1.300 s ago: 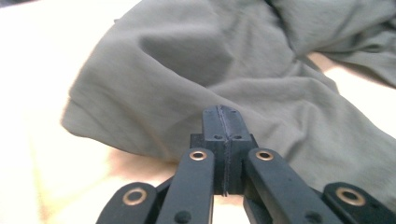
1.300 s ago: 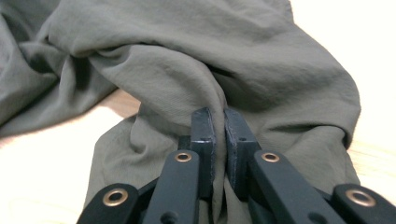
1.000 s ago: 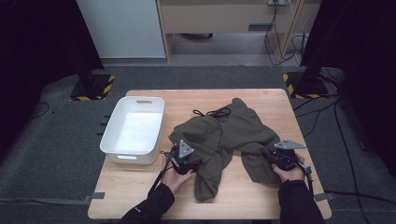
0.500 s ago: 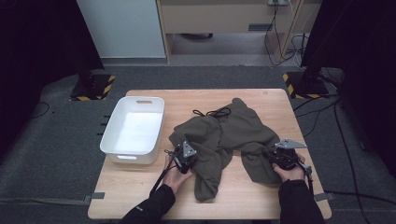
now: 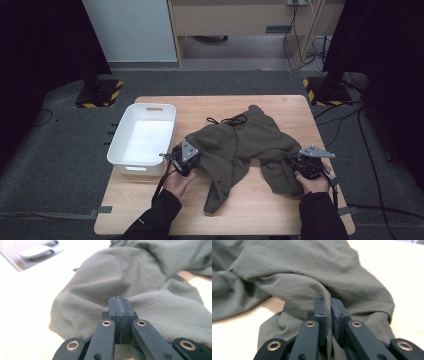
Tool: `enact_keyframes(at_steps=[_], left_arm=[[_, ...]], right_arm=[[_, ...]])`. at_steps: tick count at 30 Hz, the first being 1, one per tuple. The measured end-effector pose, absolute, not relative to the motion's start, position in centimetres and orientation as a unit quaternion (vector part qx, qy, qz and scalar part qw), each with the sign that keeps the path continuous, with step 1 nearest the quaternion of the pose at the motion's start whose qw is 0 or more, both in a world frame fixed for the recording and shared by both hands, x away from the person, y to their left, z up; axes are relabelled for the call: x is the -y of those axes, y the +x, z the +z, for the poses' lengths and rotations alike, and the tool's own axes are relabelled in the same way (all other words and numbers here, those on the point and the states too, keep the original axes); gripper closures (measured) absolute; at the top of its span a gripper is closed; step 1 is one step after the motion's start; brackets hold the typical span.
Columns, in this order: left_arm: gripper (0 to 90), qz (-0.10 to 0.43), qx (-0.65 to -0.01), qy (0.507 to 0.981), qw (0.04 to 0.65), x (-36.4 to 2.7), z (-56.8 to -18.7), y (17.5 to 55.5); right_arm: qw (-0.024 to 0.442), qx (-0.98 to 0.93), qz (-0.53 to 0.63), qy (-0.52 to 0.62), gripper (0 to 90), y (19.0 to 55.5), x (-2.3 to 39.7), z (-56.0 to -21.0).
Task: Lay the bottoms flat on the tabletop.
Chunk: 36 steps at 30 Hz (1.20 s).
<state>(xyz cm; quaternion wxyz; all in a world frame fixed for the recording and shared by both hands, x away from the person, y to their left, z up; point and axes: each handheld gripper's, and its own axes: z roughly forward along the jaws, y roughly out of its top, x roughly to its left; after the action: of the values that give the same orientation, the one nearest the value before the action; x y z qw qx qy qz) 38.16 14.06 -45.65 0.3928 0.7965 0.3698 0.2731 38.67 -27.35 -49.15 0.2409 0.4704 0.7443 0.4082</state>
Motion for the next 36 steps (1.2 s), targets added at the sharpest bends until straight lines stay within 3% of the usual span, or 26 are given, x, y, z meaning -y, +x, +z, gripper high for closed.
enact_keyframes(at_steps=[7, 10, 14, 24, 31, 36], left_arm=[[90.0, 0.291, -0.390, 0.780, 0.393, -15.8, -44.5, 38.7], [90.0, 0.291, -0.395, 0.779, 0.390, -16.0, -44.8, 38.9], [90.0, 0.266, -0.399, 0.788, 0.386, -15.7, -45.7, 39.1], [58.2, 0.231, -0.416, 0.763, 0.438, -15.9, -45.1, 36.5], [48.9, 0.178, -0.426, 0.768, 0.445, -16.0, -47.0, 32.6], [45.1, 0.170, -0.422, 0.772, 0.444, -15.6, -47.7, 30.9]], right_arm=[[0.299, -0.713, 0.393, 0.498, 85.1, 39.2, 28.3, -48.6], [0.298, -0.713, 0.387, 0.503, 84.3, 39.4, 28.5, -48.9], [0.291, -0.721, 0.401, 0.484, 74.5, 39.3, 27.9, -49.0], [0.277, -0.725, 0.459, 0.432, 49.5, 38.0, 26.0, -47.4], [0.247, -0.752, 0.454, 0.409, 44.0, 37.9, 23.4, -48.2], [0.230, -0.768, 0.449, 0.395, 38.6, 37.9, 21.5, -48.9]])
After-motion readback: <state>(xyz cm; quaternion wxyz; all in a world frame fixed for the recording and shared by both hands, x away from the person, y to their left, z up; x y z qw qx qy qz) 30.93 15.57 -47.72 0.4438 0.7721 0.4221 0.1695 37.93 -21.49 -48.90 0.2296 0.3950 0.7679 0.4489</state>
